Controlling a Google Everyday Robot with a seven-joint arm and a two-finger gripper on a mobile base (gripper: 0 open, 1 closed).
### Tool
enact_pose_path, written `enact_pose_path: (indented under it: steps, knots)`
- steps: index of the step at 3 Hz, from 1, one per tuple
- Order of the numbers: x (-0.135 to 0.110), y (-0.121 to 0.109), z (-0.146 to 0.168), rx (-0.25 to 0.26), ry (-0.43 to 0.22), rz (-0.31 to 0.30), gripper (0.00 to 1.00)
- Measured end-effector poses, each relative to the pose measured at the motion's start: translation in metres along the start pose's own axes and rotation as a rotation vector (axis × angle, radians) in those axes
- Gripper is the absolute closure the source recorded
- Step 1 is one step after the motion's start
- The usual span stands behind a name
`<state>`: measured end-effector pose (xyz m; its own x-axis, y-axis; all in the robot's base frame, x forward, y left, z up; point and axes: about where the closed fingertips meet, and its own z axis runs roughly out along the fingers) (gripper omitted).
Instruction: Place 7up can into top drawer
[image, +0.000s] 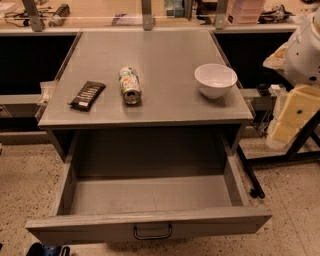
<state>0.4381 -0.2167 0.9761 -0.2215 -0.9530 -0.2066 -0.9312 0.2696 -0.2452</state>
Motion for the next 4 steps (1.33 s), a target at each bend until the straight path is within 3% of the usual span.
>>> enact_pose_path:
  steps: [1,2,3,4]
  knots:
    - [0.0,0.0,0.0,0.0,0.0,0.0,0.0]
    - [-0.009,-0.014,0.003,0.002,-0.057,0.029,0.0]
    - [-0.039,-0.046,0.015,-0.018,-0.132,0.088,0.0]
    - [-0.082,-0.086,0.039,-0.074,-0.208,0.199,0.0]
